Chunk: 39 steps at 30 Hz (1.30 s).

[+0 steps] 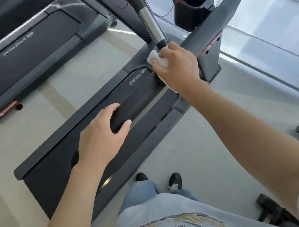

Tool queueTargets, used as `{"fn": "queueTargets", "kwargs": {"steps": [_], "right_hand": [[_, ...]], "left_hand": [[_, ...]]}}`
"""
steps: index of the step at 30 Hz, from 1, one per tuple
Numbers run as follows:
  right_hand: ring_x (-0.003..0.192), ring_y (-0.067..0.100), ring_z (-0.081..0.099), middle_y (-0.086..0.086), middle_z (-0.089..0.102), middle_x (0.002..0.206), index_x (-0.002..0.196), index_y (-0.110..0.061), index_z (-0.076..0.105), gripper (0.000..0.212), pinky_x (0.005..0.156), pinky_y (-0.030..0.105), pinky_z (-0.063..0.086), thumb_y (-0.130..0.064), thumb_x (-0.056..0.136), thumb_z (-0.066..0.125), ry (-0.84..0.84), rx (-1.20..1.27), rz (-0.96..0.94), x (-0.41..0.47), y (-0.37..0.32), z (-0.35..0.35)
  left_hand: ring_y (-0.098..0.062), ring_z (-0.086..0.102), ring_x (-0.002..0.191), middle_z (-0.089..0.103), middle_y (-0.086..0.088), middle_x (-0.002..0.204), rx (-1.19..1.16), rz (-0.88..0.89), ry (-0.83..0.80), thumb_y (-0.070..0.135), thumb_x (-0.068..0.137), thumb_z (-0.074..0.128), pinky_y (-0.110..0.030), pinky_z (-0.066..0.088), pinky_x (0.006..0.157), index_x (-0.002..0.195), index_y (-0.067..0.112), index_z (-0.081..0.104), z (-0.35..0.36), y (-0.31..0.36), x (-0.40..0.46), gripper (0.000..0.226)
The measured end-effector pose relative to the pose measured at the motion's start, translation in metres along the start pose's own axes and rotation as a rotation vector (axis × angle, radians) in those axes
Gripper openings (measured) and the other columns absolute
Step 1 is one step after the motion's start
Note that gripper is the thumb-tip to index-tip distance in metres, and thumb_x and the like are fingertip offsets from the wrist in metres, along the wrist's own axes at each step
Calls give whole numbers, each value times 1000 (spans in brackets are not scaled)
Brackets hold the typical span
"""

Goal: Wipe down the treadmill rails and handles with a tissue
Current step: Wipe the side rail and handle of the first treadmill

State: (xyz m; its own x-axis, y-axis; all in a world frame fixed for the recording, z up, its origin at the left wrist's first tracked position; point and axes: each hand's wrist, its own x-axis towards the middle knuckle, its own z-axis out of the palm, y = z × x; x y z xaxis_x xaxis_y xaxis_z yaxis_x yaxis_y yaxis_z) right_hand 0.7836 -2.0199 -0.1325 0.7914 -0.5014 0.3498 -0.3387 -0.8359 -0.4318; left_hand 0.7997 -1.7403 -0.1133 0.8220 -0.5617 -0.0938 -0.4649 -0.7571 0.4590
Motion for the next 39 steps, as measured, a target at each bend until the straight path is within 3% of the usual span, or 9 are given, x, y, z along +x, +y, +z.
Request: {"fn": "queueTargets", "kwargs": {"steps": [4,9,12,14,18,21,24,28,39], "right_hand": [[63,22,46,-3,48,78,79,-16,71,34,64,37,41,-42,96,58,-29,-15,-89,-22,-38,14],[53,22,40,-6,35,67,61,-18,56,37,57,33,33,-37,90,68,-153,53,-311,-53,-99,31],[50,21,32,-8,35,66,62,-20,61,38,56,30,33,-45,91,61,-204,-7,-344,-36,-86,26],[51,21,33,-5,36,65,57,-20,53,46,54,29,29,-46,94,61,-239,-100,-252,-15,-71,17],[57,23,41,2,43,68,62,-9,45,53,56,31,36,-51,95,52,-439,-284,-99,23,-61,10],[56,25,35,3,40,59,60,-12,42,47,54,33,33,-47,88,57,-673,-349,-164,28,-92,20],[54,26,43,1,44,53,57,-14,48,47,51,31,35,-51,83,60,-931,-311,-278,16,-144,39],[56,24,43,-1,43,54,61,-16,45,45,53,32,39,-45,92,56,-1148,-176,-463,-17,-211,73],[60,19,35,-1,36,62,71,-10,43,53,58,35,35,-56,94,54,-1293,-34,-456,-8,-204,80]], "left_hand": [[-9,63,114,64,20,132,-48,-7,6,53,95,68,-36,54,93,143,36,54,0,-2,5,53],[-3,61,89,63,22,101,-141,-21,-87,49,92,73,-31,51,71,115,42,57,-8,-17,6,28],[0,61,107,63,29,121,-160,-34,-120,55,91,72,-35,55,90,136,47,55,-19,-38,-3,49],[0,58,118,62,30,131,-161,-51,-101,61,89,70,-34,52,98,142,45,56,-21,-55,-12,57],[-4,64,113,69,23,124,-211,-6,55,66,90,63,-35,58,88,135,33,67,-10,-79,-31,56],[-10,69,105,73,15,117,-246,26,144,61,90,62,-36,60,81,129,23,72,-3,-86,-33,55],[-12,69,100,73,16,114,-319,22,146,59,93,61,-37,59,79,126,22,73,-1,-93,-35,51],[-8,64,88,67,18,98,-439,-115,143,62,87,63,-35,55,69,114,25,70,3,-113,-53,46],[-6,62,94,65,22,102,-435,-183,172,52,92,58,-33,53,77,116,27,67,0,-106,-63,36]]}}
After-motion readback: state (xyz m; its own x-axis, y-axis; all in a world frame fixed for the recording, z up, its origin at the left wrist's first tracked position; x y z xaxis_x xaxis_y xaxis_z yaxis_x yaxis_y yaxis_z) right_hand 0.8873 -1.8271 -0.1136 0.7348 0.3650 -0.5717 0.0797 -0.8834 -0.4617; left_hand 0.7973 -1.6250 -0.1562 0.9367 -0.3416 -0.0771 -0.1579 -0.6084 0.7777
